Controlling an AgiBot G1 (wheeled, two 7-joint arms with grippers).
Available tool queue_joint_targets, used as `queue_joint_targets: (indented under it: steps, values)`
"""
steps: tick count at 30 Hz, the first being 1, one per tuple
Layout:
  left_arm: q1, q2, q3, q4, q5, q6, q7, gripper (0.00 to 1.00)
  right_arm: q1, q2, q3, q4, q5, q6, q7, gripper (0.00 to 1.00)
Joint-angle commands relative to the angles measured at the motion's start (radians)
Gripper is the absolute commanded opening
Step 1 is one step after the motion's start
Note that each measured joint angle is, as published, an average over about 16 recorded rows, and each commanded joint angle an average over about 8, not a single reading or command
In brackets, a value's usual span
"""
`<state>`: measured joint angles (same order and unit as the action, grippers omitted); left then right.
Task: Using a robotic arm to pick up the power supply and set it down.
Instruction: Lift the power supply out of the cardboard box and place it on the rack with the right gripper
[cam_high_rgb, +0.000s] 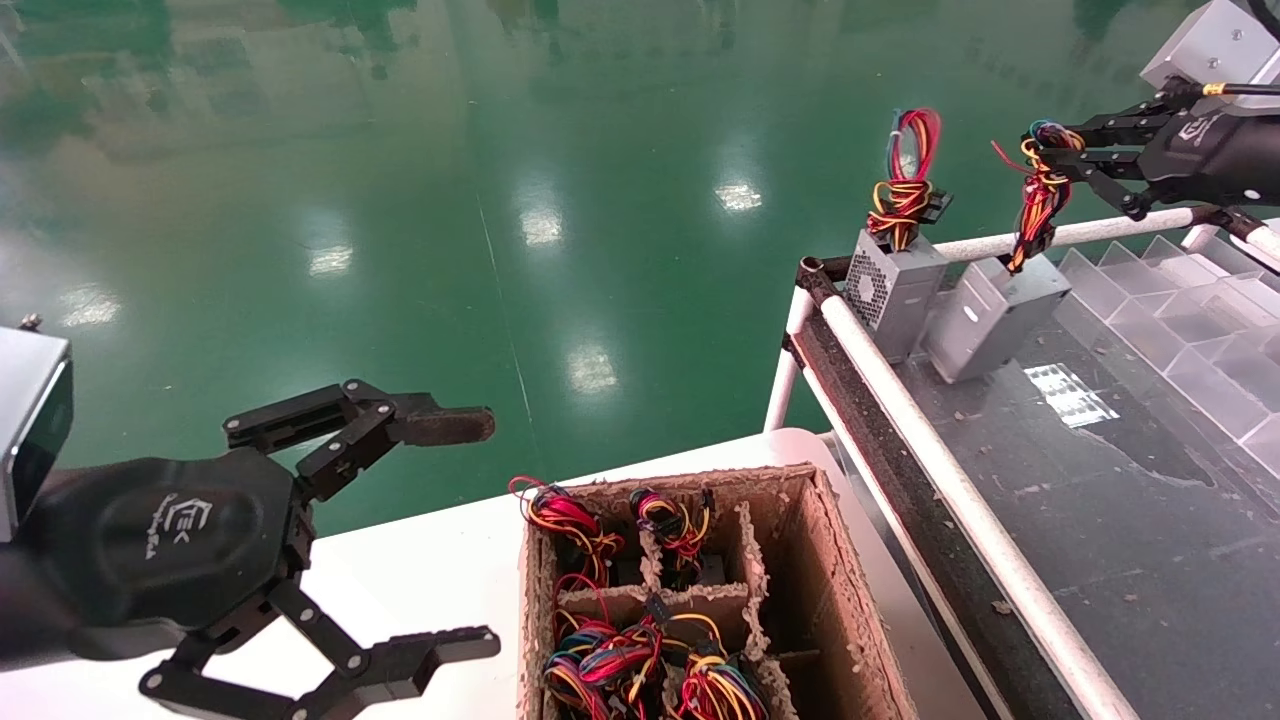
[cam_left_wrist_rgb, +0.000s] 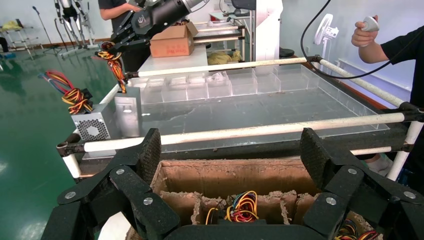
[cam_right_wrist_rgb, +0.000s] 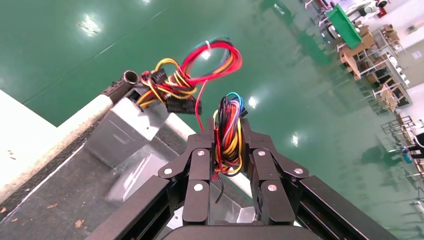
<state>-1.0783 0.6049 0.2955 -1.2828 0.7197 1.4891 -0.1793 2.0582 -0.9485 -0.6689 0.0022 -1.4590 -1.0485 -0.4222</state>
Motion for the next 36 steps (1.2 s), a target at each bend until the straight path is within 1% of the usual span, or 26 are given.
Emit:
queue_joint_targets:
  steps: [1, 6, 10, 25, 36]
  values:
    - [0.0, 0.0, 0.0, 0.0, 0.0, 0.0, 0.0, 1.0, 0.002, 0.003, -0.001, 0.0, -0.002, -0.011, 0.0, 0.0]
    - [0.0, 0.0, 0.0, 0.0, 0.0, 0.0, 0.0, 1.0, 0.006, 0.001, -0.003, 0.001, -0.004, -0.022, 0.001, 0.0]
    - [0.0, 0.0, 0.001, 0.0, 0.0, 0.0, 0.0, 1.0, 0.006, -0.01, -0.004, 0.001, -0.006, -0.01, 0.002, 0.0]
    - [0.0, -0.001, 0.001, 0.0, -0.001, -0.001, 0.001, 1.0, -0.017, -0.083, 0.001, 0.0, 0.002, 0.091, 0.012, 0.0]
    - [0.0, -0.001, 0.002, 0.0, -0.001, -0.001, 0.001, 1.0, -0.029, -0.127, -0.003, 0.005, -0.004, 0.159, -0.004, 0.0]
